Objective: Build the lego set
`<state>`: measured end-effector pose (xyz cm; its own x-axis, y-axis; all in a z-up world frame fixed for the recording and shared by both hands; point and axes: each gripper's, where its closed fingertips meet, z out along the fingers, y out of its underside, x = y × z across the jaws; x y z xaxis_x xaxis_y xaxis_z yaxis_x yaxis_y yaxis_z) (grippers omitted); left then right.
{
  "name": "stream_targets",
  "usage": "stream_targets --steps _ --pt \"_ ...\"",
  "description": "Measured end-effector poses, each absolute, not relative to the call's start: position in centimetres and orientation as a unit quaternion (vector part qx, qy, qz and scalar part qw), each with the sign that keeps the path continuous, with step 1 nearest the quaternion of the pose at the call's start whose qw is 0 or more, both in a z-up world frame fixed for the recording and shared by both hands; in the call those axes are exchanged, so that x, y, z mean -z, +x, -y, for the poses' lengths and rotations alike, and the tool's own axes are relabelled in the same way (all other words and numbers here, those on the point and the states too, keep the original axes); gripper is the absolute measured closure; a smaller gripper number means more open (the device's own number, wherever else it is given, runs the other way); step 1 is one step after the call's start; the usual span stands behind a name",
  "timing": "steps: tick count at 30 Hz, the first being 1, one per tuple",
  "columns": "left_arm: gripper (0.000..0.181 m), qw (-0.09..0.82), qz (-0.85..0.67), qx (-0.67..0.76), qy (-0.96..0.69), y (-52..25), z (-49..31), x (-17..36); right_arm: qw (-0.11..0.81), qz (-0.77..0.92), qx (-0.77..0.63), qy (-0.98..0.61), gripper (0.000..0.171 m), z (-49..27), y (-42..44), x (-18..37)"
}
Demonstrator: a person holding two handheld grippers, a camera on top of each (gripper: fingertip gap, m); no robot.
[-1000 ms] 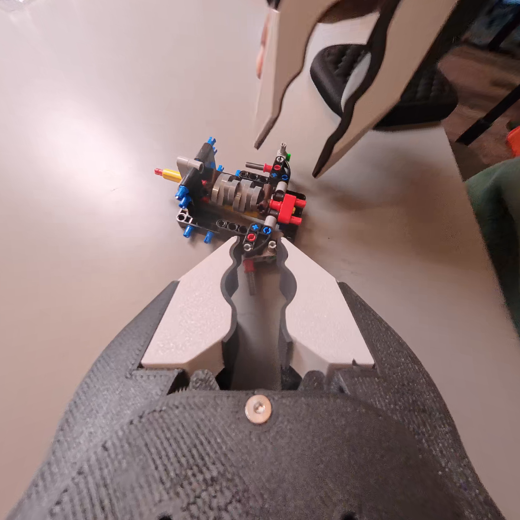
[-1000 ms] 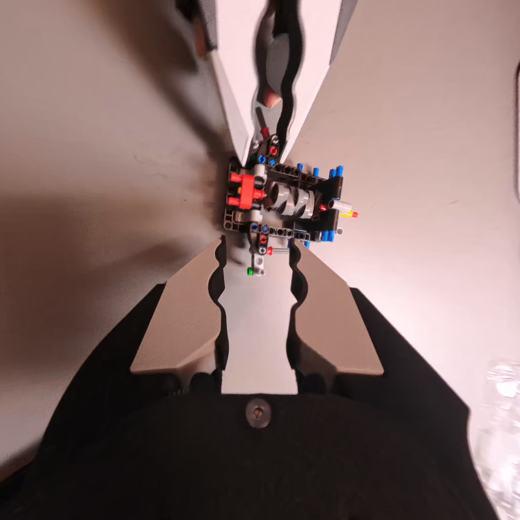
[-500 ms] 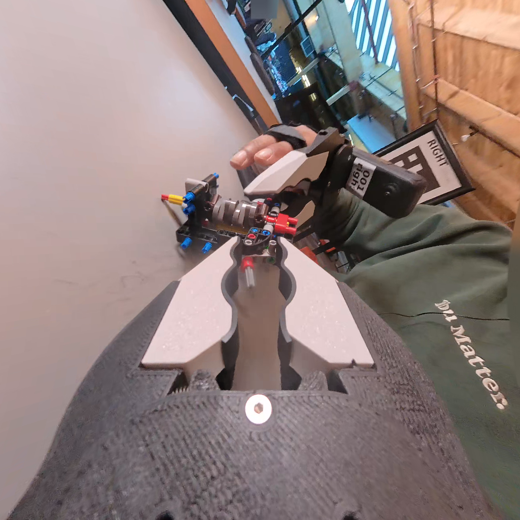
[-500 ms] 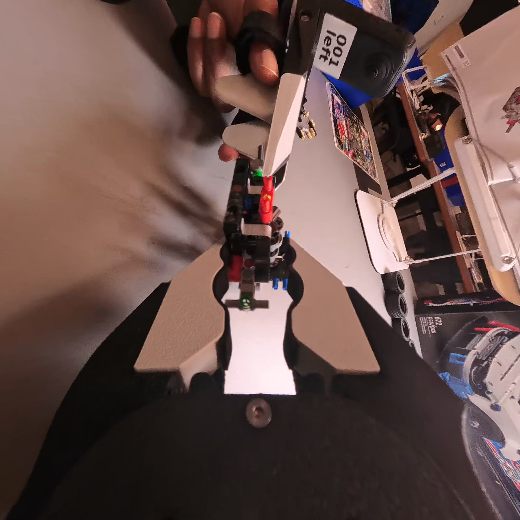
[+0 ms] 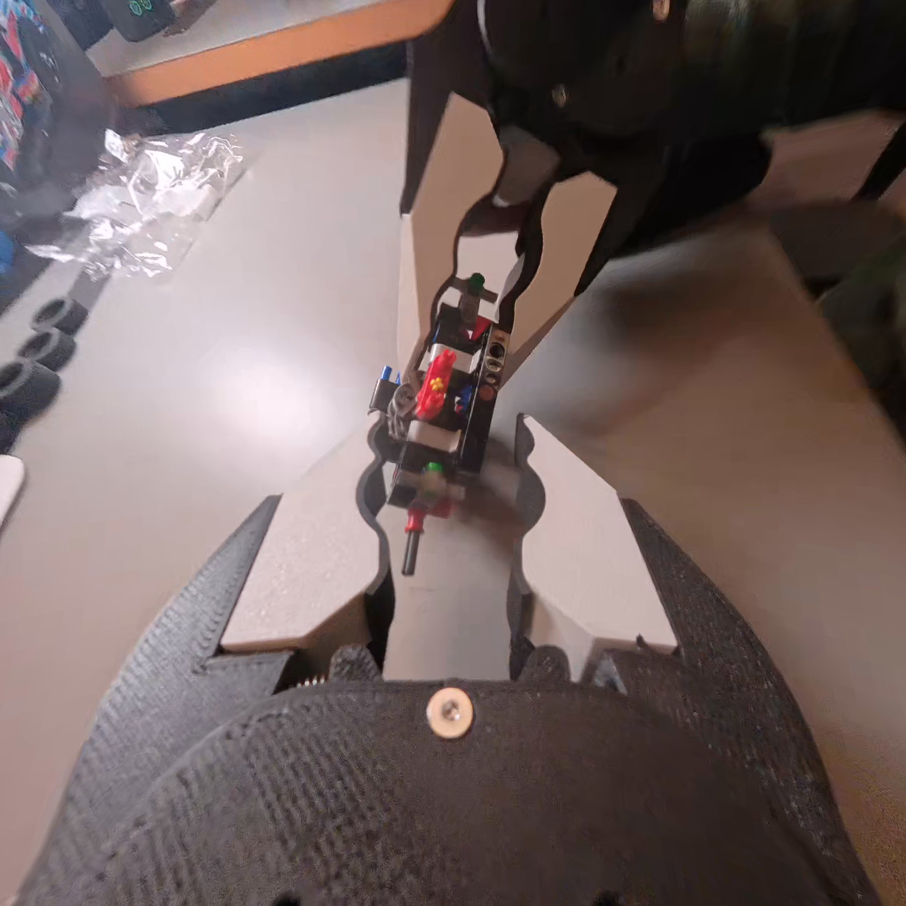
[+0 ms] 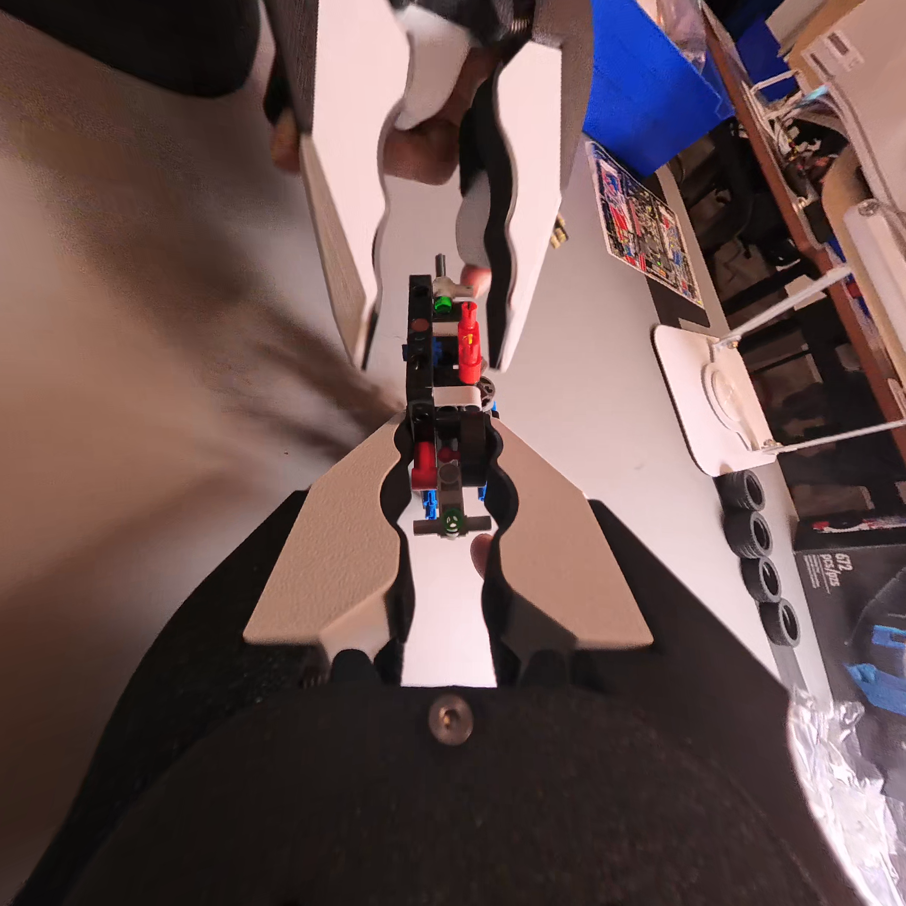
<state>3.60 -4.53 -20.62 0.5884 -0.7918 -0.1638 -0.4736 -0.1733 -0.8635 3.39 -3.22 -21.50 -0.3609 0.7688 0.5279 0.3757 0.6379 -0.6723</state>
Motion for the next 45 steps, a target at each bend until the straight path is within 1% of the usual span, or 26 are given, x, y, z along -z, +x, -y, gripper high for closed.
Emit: stream_targets --steps 2,3,6,9,10,11,12,13,15,17,22,23,24,25,26,29,34,36,38,42,45 --pt "0.145 0.487 -0.446 0.099 -0.744 3.7 4.0 21.3 0.431 0.801 -0.218 -0.354 0.148 3.5 3.1 21.6" --pt "0.145 0.488 -0.454 0.083 -0.741 3.7 3.9 21.3 0.429 0.804 -0.214 -0.352 0.148 3.6 3.0 21.6" --pt "0.146 0.494 -0.457 0.093 -0.734 3.5 4.1 21.1 0.428 0.806 -0.214 -0.349 0.148 3.9 2.8 21.4" --pt "0.147 0.533 -0.445 0.123 -0.709 3.1 4.1 20.1 0.441 0.791 -0.235 -0.353 0.148 4.0 2.4 20.3" --pt "0.151 0.55 -0.432 0.146 -0.7 3.0 4.2 19.4 0.449 0.783 -0.251 -0.349 0.144 4.0 2.4 19.4" --pt "0.154 0.564 -0.418 0.168 -0.692 2.7 4.2 18.7 0.455 0.773 -0.28 -0.344 0.131 4.2 2.4 18.2" --pt "0.154 0.576 -0.406 0.189 -0.684 2.4 4.3 18.2 0.451 0.76 -0.313 -0.348 0.122 4.4 2.6 17.1" --pt "0.154 0.583 -0.399 0.207 -0.676 2.3 4.4 17.8 0.445 0.746 -0.349 -0.351 0.117 4.5 2.9 16.0" --pt "0.154 0.594 -0.385 0.232 -0.667 2.1 4.5 17.2 0.443 0.727 -0.385 -0.356 0.118 4.2 3.4 15.3" --pt "0.154 0.602 -0.372 0.261 -0.656 2.3 4.6 16.7 0.446 0.72 -0.39 -0.362 0.116 3.6 3.3 16.3" --pt "0.154 0.612 -0.337 0.318 -0.641 2.6 4.5 15.7 0.446 0.695 -0.441 -0.35 0.127 4.7 2.9 15.8" --pt "0.154 0.613 -0.332 0.325 -0.639 2.6 4.5 15.6 0.441 0.692 -0.449 -0.353 0.132 4.7 2.8 15.6" --pt "0.154 0.612 -0.327 0.33 -0.64 2.7 4.4 15.6 0.44 0.687 -0.457 -0.354 0.145 4.6 2.7 15.4" --pt "0.154 0.612 -0.322 0.335 -0.64 2.7 4.3 15.6 0.443 0.679 -0.462 -0.358 0.152 4.4 2.7 15.2" --pt "0.154 0.612 -0.317 0.339 -0.641 2.7 4.2 15.5 0.439 0.675 -0.471 -0.36 0.154 4.3 2.8 15.1" --pt "0.153 0.612 -0.313 0.332 -0.646 2.9 4.0 15.7 0.42 0.665 -0.49 -0.375 0.156 4.0 3.0 15.2" --pt "0.136 0.612 -0.311 0.332 -0.647 2.7 4.0 15.5 0.405 0.658 -0.488 -0.405 0.157 3.1 2.9 16.0" --pt "0.134 0.617 -0.316 0.312 -0.649 2.2 4.0 15.3 0.414 0.666 -0.47 -0.405 0.157 3.0 2.8 16.3" --pt "0.135 0.623 -0.33 0.274 -0.654 1.7 4.0 15.3 0.438 0.688 -0.422 -0.395 0.157 3.0 2.6 16.8" --pt "0.14 0.612 -0.397 0.177 -0.66 2.1 4.3 16.0 0.498 0.743 -0.282 -0.347 0.157 3.6 1.9 18.0" --pt "0.145 0.584 -0.46 0.106 -0.66 2.8 4.7 17.6 0.506 0.768 -0.225 -0.321 0.157 4.2 1.7 19.1"
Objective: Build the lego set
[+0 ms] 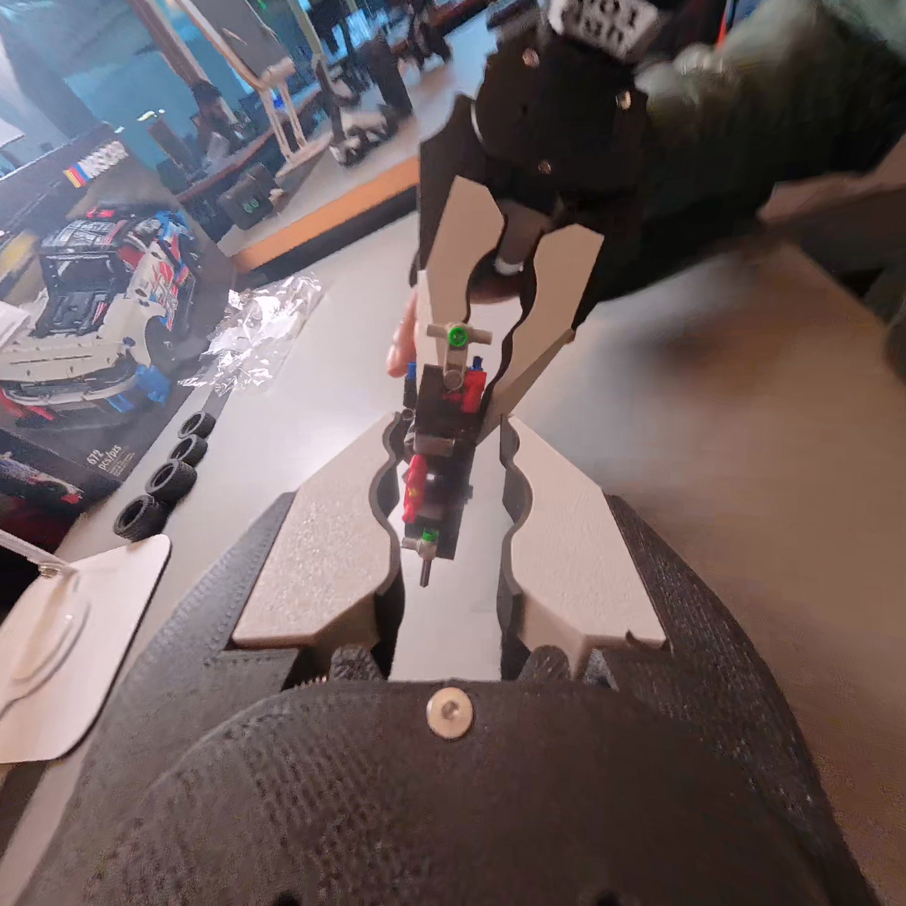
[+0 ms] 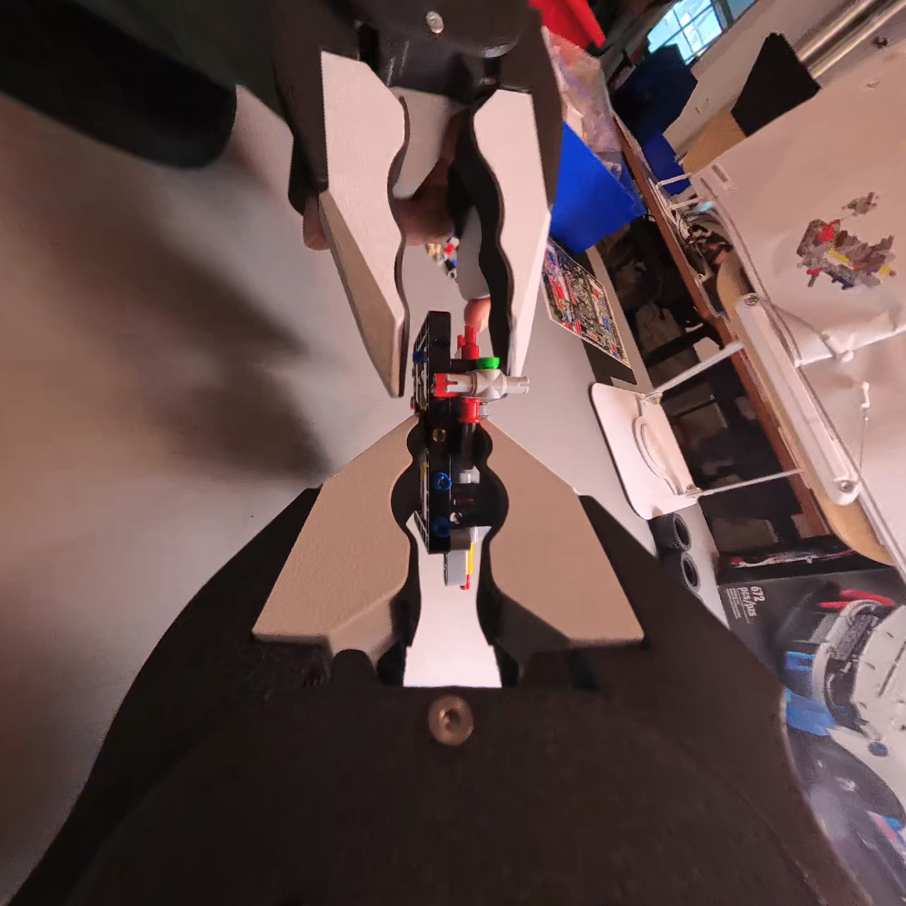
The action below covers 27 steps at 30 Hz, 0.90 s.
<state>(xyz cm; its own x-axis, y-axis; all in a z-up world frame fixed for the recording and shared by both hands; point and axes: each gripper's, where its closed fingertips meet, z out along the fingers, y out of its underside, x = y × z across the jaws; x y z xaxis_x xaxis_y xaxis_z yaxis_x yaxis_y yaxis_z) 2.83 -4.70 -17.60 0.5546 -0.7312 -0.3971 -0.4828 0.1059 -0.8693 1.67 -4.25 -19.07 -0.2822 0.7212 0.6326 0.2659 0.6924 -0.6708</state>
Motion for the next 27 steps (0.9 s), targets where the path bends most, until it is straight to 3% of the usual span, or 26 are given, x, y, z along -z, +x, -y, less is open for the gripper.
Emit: stream_targets --steps 7,15,27 --pt "0.158 0.563 -0.504 0.076 -0.651 3.2 5.1 18.9 0.5 0.778 -0.231 -0.304 0.156 5.1 1.8 19.7" --pt "0.158 0.613 -0.476 0.182 -0.604 4.0 6.7 15.7 0.499 0.69 -0.443 -0.281 0.113 6.8 4.3 13.5" --pt "0.159 0.631 -0.484 0.19 -0.575 5.0 8.3 13.0 0.505 0.673 -0.474 -0.26 0.113 7.4 5.5 12.1"
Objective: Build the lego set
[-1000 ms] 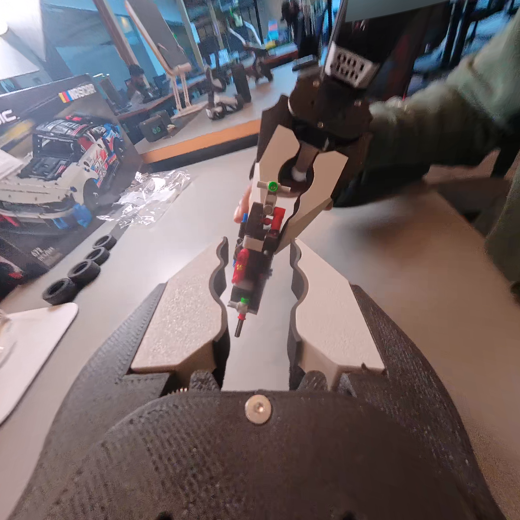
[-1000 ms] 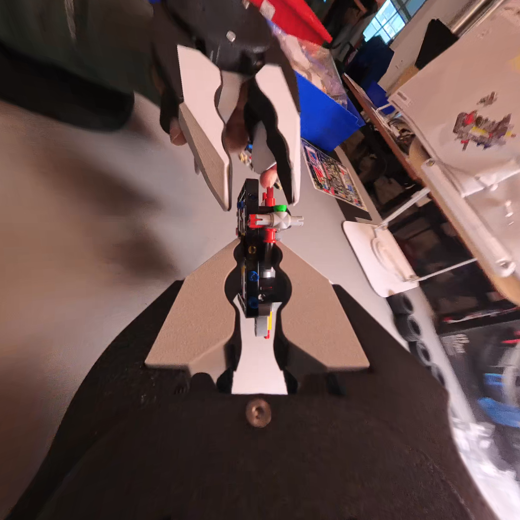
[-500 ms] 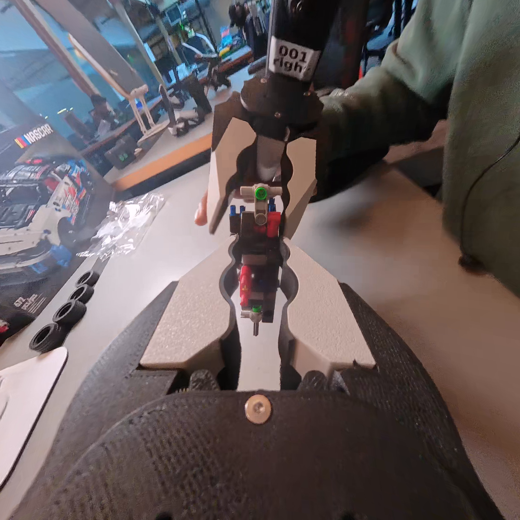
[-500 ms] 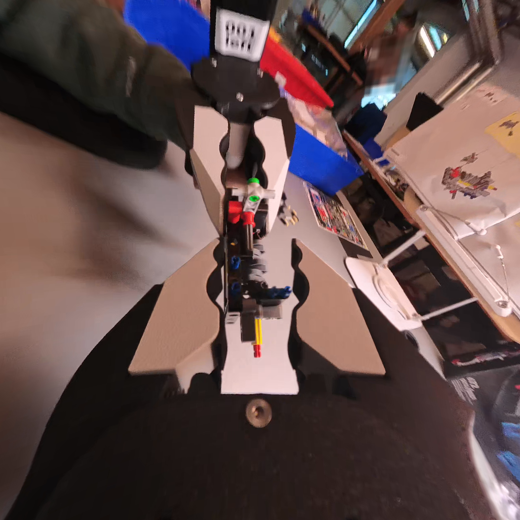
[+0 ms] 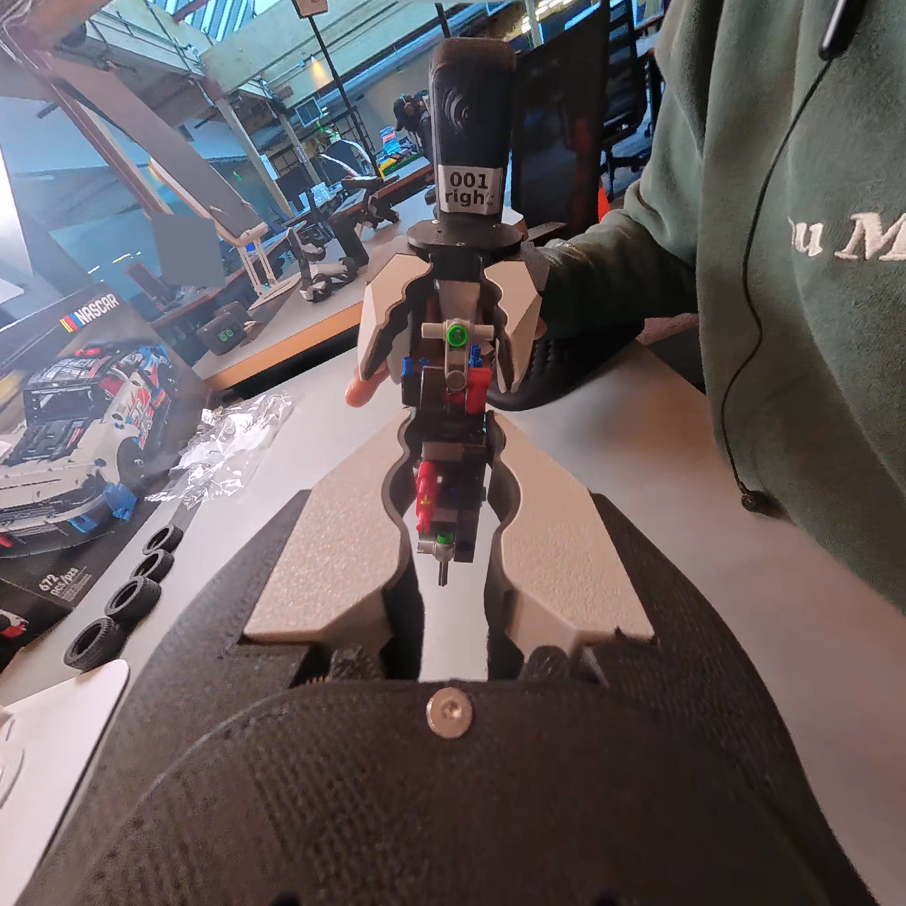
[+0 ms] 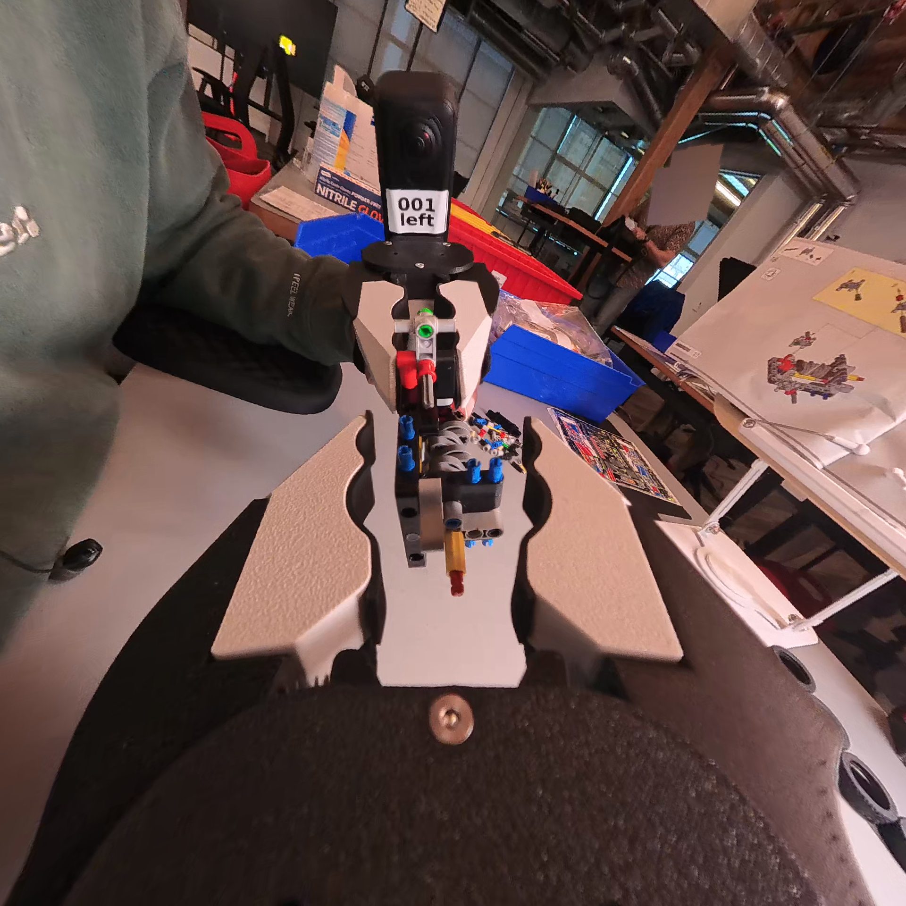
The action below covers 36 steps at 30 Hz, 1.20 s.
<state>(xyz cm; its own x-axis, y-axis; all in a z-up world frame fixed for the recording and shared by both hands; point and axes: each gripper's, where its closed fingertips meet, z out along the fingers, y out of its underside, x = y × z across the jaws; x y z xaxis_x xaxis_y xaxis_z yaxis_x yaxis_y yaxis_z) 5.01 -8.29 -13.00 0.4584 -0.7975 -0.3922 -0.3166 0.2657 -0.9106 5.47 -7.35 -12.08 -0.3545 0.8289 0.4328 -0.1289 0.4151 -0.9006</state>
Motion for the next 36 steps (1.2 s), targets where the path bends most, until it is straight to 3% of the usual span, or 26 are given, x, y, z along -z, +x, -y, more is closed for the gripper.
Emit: stream_targets --steps 12,18,21,36 --pt "0.158 0.631 -0.504 0.134 -0.574 5.2 8.1 13.6 0.528 0.703 -0.419 -0.228 0.158 8.4 4.6 14.0" --pt "0.159 0.626 -0.405 0.299 -0.596 4.3 7.2 13.4 0.483 0.681 -0.466 -0.292 0.15 7.5 3.7 14.2" --pt "0.158 0.624 -0.383 0.334 -0.594 4.1 6.9 13.2 0.486 0.673 -0.467 -0.303 0.154 7.2 3.6 14.0" --pt "0.158 0.642 -0.429 0.237 -0.59 4.0 6.9 14.0 0.519 0.7 -0.405 -0.278 0.158 7.1 3.7 14.7"
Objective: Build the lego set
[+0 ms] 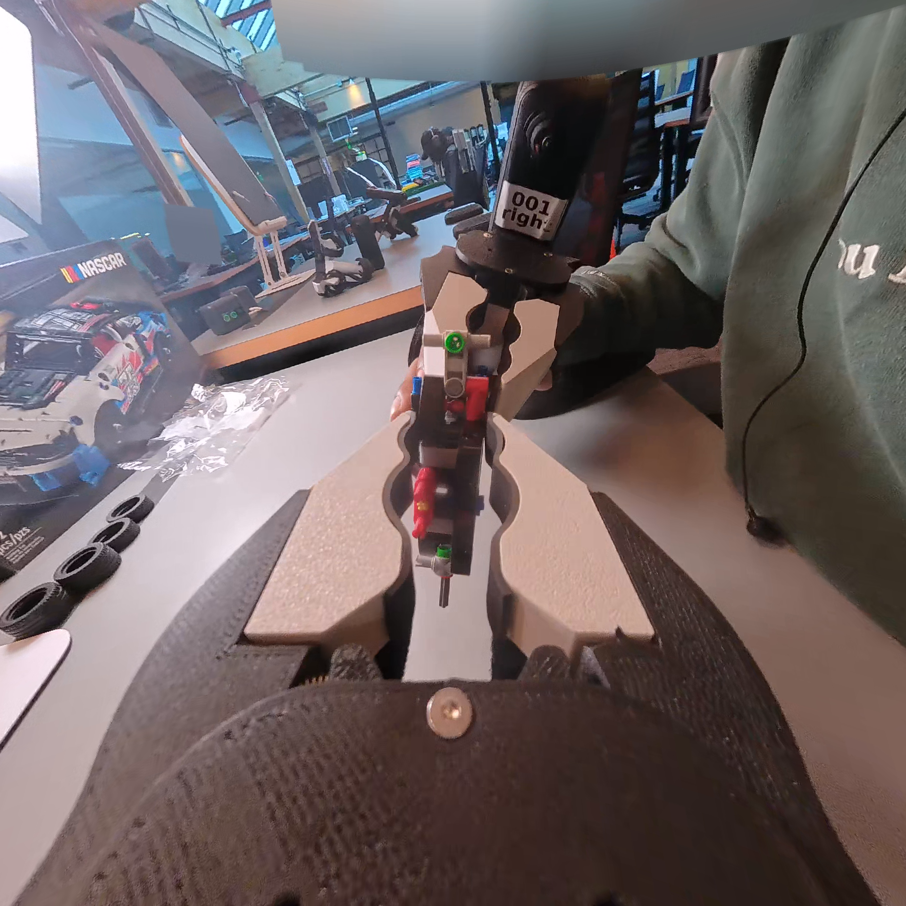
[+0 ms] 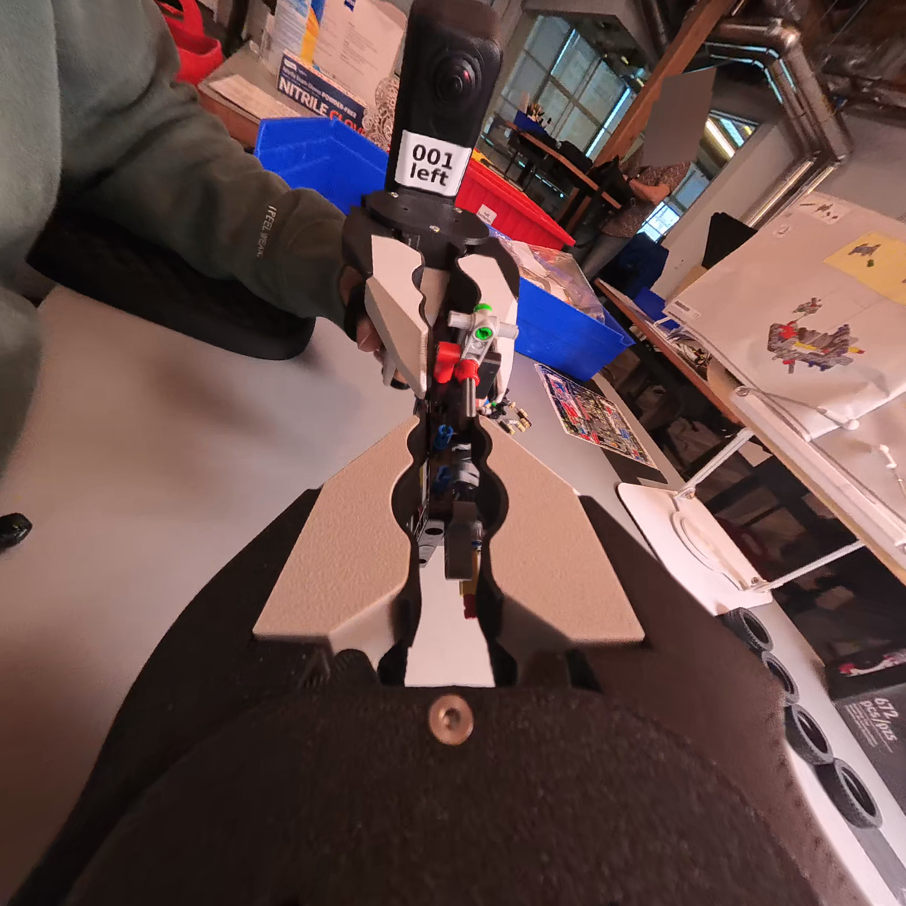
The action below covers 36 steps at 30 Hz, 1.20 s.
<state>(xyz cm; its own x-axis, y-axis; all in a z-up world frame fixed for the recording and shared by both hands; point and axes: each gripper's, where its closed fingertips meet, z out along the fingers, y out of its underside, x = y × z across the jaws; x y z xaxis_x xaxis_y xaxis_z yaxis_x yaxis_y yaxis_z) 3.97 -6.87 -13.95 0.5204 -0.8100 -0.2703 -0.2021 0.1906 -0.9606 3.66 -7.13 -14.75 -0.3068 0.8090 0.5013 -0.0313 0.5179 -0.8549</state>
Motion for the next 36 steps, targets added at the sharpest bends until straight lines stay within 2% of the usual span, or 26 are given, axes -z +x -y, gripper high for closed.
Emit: stream_targets --steps 6,8,17,24,26,28,32,36 --pt "0.159 0.643 -0.428 0.241 -0.588 3.7 6.9 13.7 0.529 0.7 -0.394 -0.276 0.152 6.9 3.5 15.1" --pt "0.159 0.64 -0.427 0.248 -0.589 3.6 6.9 13.8 0.522 0.698 -0.401 -0.281 0.157 6.8 3.5 15.2" --pt "0.159 0.633 -0.426 0.25 -0.596 3.7 6.7 14.6 0.444 0.692 -0.464 -0.329 0.158 6.7 3.6 15.8" --pt "0.159 0.613 -0.409 0.204 -0.645 2.4 4.8 16.3 0.459 0.689 -0.44 -0.347 0.157 4.5 2.8 17.2" --pt "0.159 0.6 -0.42 0.149 -0.664 2.0 3.9 17.5 0.466 0.703 -0.398 -0.36 0.157 3.3 2.4 18.7" --pt "0.159 0.592 -0.444 0.068 -0.669 1.5 3.2 18.5 0.474 0.716 -0.359 -0.366 0.143 2.3 2.4 19.5" --pt "0.159 0.572 -0.487 -0.112 -0.65 0.3 1.7 19.9 0.468 0.715 -0.357 -0.378 0.134 2.5 2.2 18.7" --pt "0.159 0.527 -0.526 -0.231 -0.627 0.3 0.8 21.8 0.481 0.74 -0.272 -0.384 0.132 1.9 1.4 20.3"
